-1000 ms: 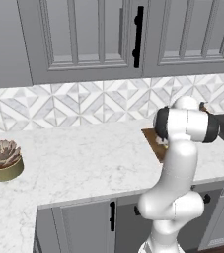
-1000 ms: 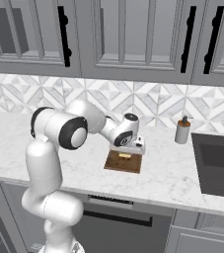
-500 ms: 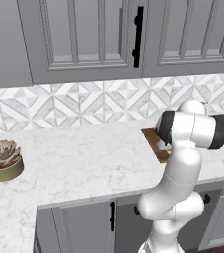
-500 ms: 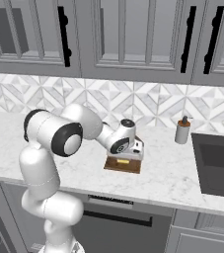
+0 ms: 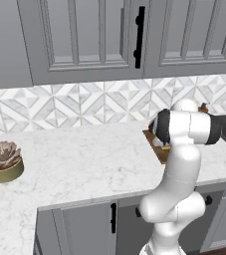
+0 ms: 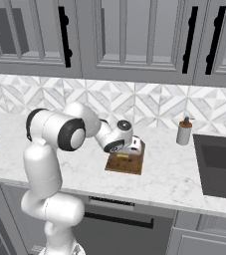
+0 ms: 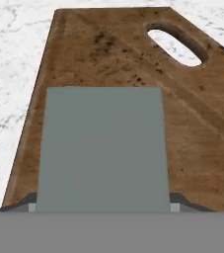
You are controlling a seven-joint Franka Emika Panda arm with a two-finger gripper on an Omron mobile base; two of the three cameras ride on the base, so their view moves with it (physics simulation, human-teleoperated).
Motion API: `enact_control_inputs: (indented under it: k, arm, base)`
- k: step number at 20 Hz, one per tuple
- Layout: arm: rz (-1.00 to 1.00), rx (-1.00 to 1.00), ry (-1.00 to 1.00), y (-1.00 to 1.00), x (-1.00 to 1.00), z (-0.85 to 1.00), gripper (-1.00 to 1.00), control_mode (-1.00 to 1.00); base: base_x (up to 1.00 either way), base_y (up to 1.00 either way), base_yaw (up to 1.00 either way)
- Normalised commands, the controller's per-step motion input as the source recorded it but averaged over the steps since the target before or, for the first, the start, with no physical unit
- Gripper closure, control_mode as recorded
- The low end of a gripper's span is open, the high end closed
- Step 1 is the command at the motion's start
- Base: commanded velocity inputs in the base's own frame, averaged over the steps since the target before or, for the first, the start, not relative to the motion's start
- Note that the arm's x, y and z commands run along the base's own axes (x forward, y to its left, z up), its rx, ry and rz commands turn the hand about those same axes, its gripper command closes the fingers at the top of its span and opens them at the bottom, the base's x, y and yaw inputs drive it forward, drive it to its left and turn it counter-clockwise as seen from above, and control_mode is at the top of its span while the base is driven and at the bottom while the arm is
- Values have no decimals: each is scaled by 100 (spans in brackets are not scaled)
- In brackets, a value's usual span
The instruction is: Pick up the sponge from the counter and clean the cutting board by briefly scrubbing or pressing down on the cutting board. Once finished, release the sponge.
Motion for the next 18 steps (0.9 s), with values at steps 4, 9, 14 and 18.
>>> enact_control_inputs:
  k: [4, 9, 14, 18]
  arm:
    - [0, 2, -21, 9, 43, 0, 100, -100]
    - [0, 3, -5, 6, 46, 0, 100, -100]
    - [0, 4, 0, 1, 44, 0, 100, -100]
    - [0, 0, 0, 0, -21, 0, 100, -100]
  base:
    - [0, 0, 0]
    - [0, 0, 0]
    - [0, 0, 0]
    - [0, 0, 0]
